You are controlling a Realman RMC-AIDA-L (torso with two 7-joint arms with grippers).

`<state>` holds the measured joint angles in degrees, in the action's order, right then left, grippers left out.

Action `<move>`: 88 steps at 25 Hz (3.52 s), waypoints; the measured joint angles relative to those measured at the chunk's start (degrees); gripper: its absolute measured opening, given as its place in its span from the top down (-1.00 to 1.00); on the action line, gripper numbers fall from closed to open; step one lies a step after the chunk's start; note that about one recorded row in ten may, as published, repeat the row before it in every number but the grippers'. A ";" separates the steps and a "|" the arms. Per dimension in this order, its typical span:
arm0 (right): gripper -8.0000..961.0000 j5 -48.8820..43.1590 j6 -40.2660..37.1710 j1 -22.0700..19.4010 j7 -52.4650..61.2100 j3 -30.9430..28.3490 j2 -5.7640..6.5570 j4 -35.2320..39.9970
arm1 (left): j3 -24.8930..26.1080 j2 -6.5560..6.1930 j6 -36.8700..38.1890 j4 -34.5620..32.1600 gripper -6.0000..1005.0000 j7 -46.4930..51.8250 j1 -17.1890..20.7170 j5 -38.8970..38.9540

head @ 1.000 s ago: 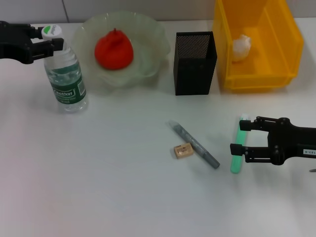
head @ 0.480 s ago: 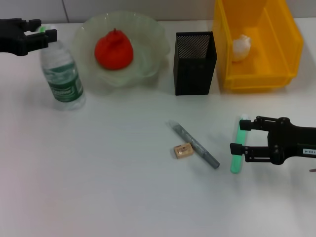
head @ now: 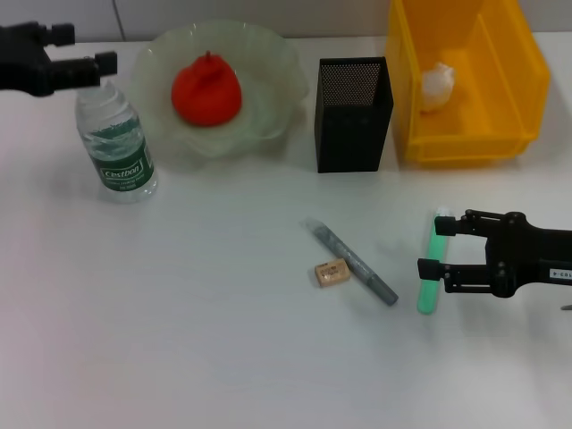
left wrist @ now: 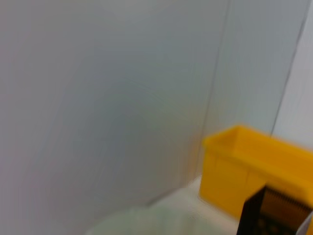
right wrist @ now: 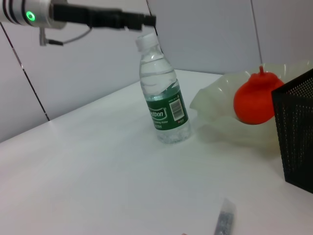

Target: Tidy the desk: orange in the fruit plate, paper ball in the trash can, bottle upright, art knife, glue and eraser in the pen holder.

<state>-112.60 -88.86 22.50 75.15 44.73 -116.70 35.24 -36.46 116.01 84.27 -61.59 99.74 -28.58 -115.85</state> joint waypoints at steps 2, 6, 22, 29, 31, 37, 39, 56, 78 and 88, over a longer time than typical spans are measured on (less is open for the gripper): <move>-0.67 0.00 0.04 0.00 0.00 0.00 0.04 0.00 | 0.29 -0.76 2.00 -0.11 -0.55 -0.03 0.46 4.16; -0.67 0.06 0.00 0.07 0.00 -0.05 0.10 0.08 | 0.29 -2.16 8.74 -0.15 -0.62 -0.30 2.13 14.08; -0.67 -3.83 -6.82 7.49 31.53 2.63 0.77 17.43 | -7.52 -1.35 21.77 33.71 -0.66 -36.26 3.31 13.97; -0.67 -24.13 -11.34 21.31 57.22 11.27 0.97 26.01 | -7.57 1.38 13.54 36.99 -0.66 -42.80 4.32 9.82; -0.66 -27.04 -11.37 22.89 59.45 12.59 0.83 25.99 | -7.57 1.38 13.54 36.99 -0.66 -42.80 4.32 9.82; -0.65 -44.08 -11.36 31.65 71.47 20.54 -1.60 23.58 | -7.57 2.10 10.45 37.87 -0.66 -43.07 4.36 8.24; -0.65 -49.03 -10.53 34.71 74.71 23.48 -2.75 20.54 | -7.57 2.18 9.77 38.19 -0.66 -43.12 4.24 8.06; -0.61 -50.18 -2.82 37.45 83.82 32.61 -2.83 10.64 | -7.57 2.40 8.26 40.05 -0.66 -44.42 2.77 7.79; -0.57 -48.92 5.98 38.06 85.76 32.78 -3.09 2.74 | -7.57 2.38 8.26 40.76 -0.66 -44.45 1.59 7.57; -0.55 -48.04 7.06 38.45 85.76 33.42 -3.09 1.19 | -7.57 2.37 8.37 40.76 -0.66 -44.28 1.35 7.57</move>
<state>-160.64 -81.80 60.95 160.91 78.15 -119.80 36.43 -44.03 118.38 92.64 -20.83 55.47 -27.23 -108.28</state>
